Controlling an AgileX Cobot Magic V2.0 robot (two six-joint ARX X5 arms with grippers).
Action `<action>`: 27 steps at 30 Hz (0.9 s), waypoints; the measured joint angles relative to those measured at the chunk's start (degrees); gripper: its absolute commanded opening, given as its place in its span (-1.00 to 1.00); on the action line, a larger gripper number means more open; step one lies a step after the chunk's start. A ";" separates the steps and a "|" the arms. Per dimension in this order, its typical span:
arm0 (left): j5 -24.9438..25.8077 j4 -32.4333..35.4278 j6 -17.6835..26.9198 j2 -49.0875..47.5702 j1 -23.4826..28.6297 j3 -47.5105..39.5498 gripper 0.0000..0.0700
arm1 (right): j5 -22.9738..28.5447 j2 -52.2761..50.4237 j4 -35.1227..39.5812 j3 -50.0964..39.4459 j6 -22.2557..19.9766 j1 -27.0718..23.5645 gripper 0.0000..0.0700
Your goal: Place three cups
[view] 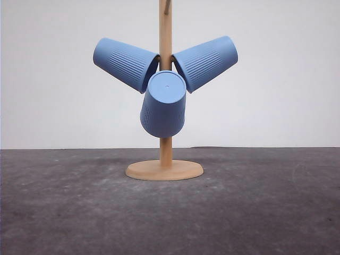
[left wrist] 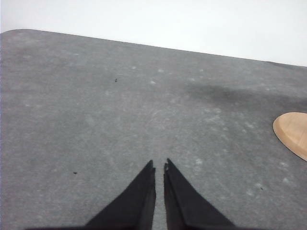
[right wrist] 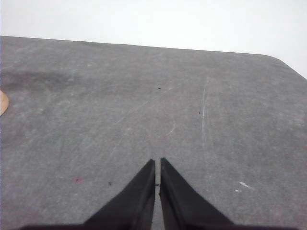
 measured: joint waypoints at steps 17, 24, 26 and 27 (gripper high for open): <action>0.00 0.00 0.01 0.00 0.00 0.00 -0.97 | 0.00 0.00 -0.01 0.00 0.00 0.00 -0.95; 0.00 0.00 0.01 0.00 0.00 0.00 -0.97 | 0.00 0.00 -0.02 0.00 0.00 0.00 -0.95; 0.00 0.00 0.01 0.00 0.00 0.00 -0.97 | 0.00 0.00 0.00 0.00 0.00 0.00 -0.95; 0.00 0.00 0.01 0.00 0.00 0.00 -0.97 | 0.00 0.00 0.00 0.00 0.00 0.00 -0.95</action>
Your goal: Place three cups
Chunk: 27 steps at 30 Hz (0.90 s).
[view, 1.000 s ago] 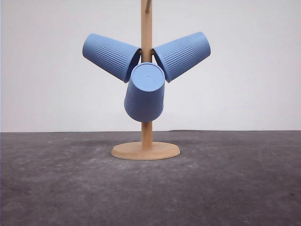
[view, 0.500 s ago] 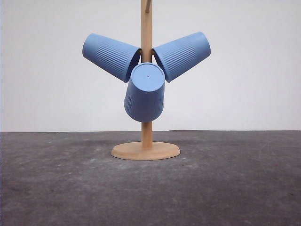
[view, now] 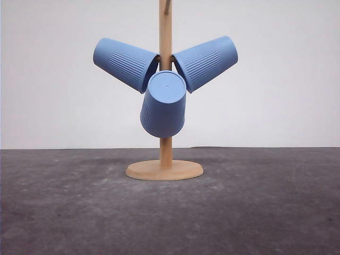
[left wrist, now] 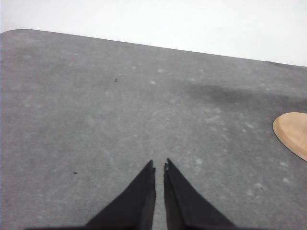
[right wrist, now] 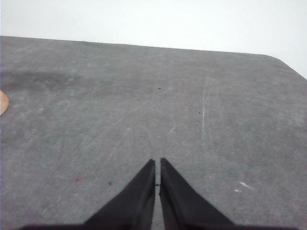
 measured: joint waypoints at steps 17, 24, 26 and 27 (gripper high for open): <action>0.00 0.00 0.00 0.00 0.00 0.00 -0.97 | 0.00 0.00 0.00 0.00 0.00 0.00 -0.95; 0.00 0.00 0.00 0.00 0.00 0.00 -0.97 | 0.00 0.00 0.00 0.00 0.01 0.00 -0.95; 0.00 0.00 -0.02 0.00 0.00 0.00 -0.97 | 0.00 0.00 0.00 0.00 0.01 0.00 -0.95; 0.00 0.00 -0.02 0.00 0.00 0.00 -0.97 | 0.00 0.00 -0.02 0.00 0.00 0.00 -0.95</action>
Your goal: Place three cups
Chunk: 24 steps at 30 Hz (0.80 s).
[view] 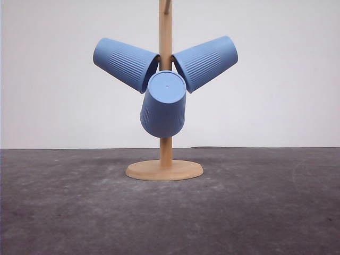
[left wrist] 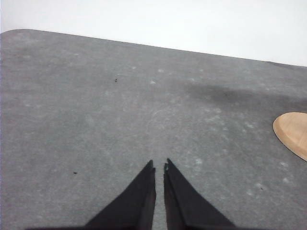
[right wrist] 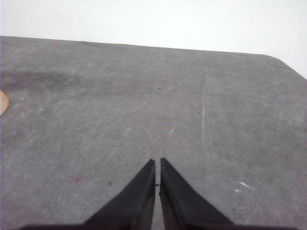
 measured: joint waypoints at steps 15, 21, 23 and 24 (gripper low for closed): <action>0.00 0.00 0.00 0.00 0.00 0.00 -0.97 | 0.00 0.00 0.02 0.00 0.00 0.00 -0.95; 0.00 0.00 0.02 0.00 0.00 0.00 -0.97 | 0.00 0.00 0.00 0.00 0.01 0.00 -0.95; 0.00 0.00 0.02 0.00 0.00 0.00 -0.97 | 0.00 0.00 0.02 0.00 0.02 0.00 -0.95; 0.00 0.00 0.02 0.00 0.00 0.00 -0.97 | 0.00 0.00 0.00 0.00 0.02 0.00 -0.95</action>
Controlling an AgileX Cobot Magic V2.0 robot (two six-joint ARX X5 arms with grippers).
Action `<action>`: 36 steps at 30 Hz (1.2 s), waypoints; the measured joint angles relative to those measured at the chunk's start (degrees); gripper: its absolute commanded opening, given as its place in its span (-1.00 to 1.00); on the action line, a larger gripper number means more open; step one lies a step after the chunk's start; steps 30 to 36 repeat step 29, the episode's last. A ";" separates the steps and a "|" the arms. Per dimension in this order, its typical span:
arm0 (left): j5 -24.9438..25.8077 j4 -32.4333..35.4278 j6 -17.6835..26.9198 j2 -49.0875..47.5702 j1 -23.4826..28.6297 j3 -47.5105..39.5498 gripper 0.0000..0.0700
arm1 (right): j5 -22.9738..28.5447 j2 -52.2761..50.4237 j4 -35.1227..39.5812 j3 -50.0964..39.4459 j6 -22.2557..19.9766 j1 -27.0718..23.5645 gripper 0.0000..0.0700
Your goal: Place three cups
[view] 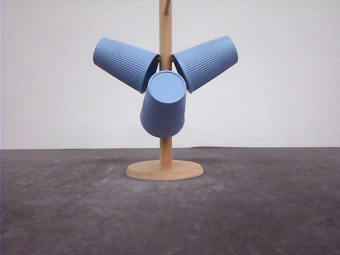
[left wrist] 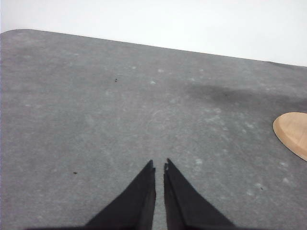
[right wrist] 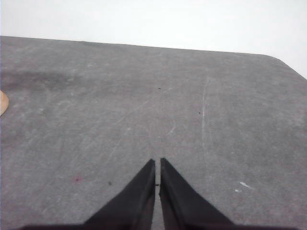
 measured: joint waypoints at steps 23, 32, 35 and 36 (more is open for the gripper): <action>0.00 0.00 0.00 0.00 0.00 0.00 -0.97 | 0.00 0.00 0.01 0.00 0.00 0.00 -0.95; 0.00 0.00 0.00 0.00 0.00 0.00 -0.97 | 0.00 0.00 0.02 0.00 0.00 0.00 -0.95; 0.00 0.00 0.00 0.00 0.00 0.00 -0.97 | 0.00 0.00 0.02 0.00 0.00 0.00 -0.95; 0.00 0.00 0.00 0.00 0.00 0.00 -0.97 | 0.00 0.00 0.02 0.00 0.00 0.00 -0.95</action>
